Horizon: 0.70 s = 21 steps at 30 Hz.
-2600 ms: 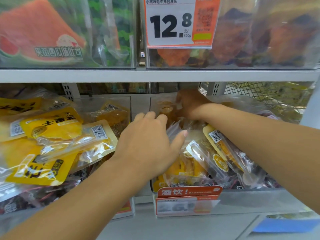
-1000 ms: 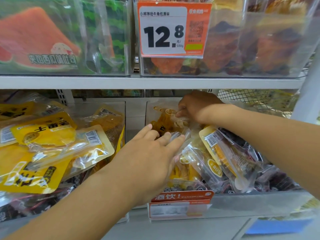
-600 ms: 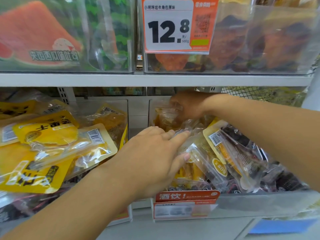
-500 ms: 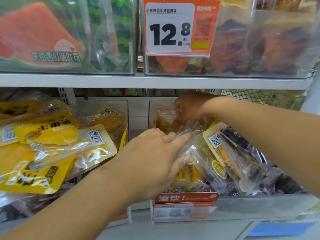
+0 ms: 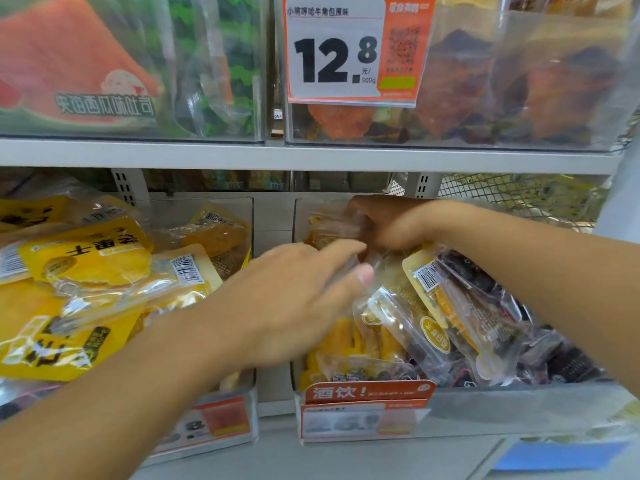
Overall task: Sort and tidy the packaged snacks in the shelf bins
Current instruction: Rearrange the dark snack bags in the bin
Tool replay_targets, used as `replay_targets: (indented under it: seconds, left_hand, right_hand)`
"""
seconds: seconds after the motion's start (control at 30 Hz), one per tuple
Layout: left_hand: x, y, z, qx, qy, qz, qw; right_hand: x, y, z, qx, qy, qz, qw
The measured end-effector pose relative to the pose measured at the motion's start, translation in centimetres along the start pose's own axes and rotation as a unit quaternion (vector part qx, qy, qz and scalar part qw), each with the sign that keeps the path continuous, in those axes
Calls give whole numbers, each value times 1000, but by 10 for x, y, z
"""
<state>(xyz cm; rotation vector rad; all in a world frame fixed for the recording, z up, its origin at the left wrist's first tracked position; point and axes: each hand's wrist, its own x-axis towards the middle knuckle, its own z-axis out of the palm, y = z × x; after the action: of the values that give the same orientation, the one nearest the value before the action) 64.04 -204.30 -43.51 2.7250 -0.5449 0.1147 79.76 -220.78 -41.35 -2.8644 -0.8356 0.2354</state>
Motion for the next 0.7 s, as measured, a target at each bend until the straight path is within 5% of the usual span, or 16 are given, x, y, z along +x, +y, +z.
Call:
replay_targets:
  seconds: [0.13,0.23,0.4,0.7]
  left_hand:
    - [31,-14,-11,-123,147,-109,975]
    - [57,-27,-16,-34,85,-204,975]
    - [86,-20,-9,1,6,-235,972]
    - [100,-33,-11,61,108,-252,960]
  right_hand:
    - [1,-6,0,-3,50,47,998]
    - [4,-2,3,4,100,76,992]
    - [13,9,13,160,108,40,980]
    - [6,-6,10,43,76,33,996]
